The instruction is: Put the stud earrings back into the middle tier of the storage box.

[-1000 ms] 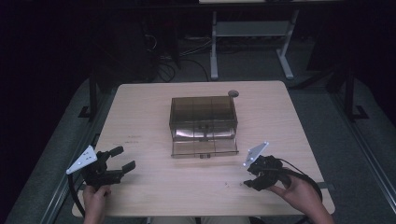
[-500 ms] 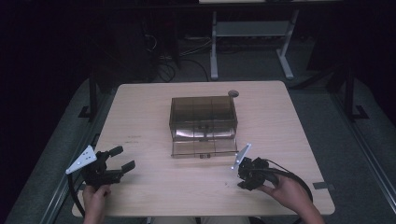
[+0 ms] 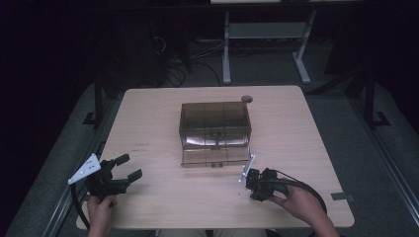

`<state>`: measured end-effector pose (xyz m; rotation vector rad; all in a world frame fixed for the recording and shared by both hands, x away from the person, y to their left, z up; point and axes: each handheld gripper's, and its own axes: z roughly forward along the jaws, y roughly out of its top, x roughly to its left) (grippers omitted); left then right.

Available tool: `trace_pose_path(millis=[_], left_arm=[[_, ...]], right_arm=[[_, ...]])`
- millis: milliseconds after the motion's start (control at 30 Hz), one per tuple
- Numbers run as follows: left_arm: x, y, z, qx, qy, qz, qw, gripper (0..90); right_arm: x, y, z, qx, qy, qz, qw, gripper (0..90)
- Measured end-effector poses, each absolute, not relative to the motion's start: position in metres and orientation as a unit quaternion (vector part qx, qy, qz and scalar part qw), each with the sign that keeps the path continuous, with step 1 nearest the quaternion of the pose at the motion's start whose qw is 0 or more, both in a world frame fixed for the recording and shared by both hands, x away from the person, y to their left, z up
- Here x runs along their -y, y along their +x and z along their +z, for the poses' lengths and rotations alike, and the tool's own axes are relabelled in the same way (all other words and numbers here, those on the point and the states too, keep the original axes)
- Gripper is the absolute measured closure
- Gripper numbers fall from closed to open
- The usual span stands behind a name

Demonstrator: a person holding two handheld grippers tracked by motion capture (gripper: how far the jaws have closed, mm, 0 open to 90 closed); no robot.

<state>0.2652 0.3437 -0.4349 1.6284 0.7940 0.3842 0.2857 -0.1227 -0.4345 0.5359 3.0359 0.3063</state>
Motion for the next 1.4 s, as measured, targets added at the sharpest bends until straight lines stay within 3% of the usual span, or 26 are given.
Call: trace_pose_path(millis=[500,1400], left_arm=[[-0.345,0.265,-0.435,-0.345,0.698,0.166,0.605,12.8],[-0.345,0.265,-0.435,-0.344,0.700,0.166,0.604,12.8]], right_arm=[[0.120,0.293,-0.436,-0.981,0.170,0.088,0.005,85.2],[0.139,0.309,-0.413,-0.964,0.200,0.174,-0.010,85.3]])
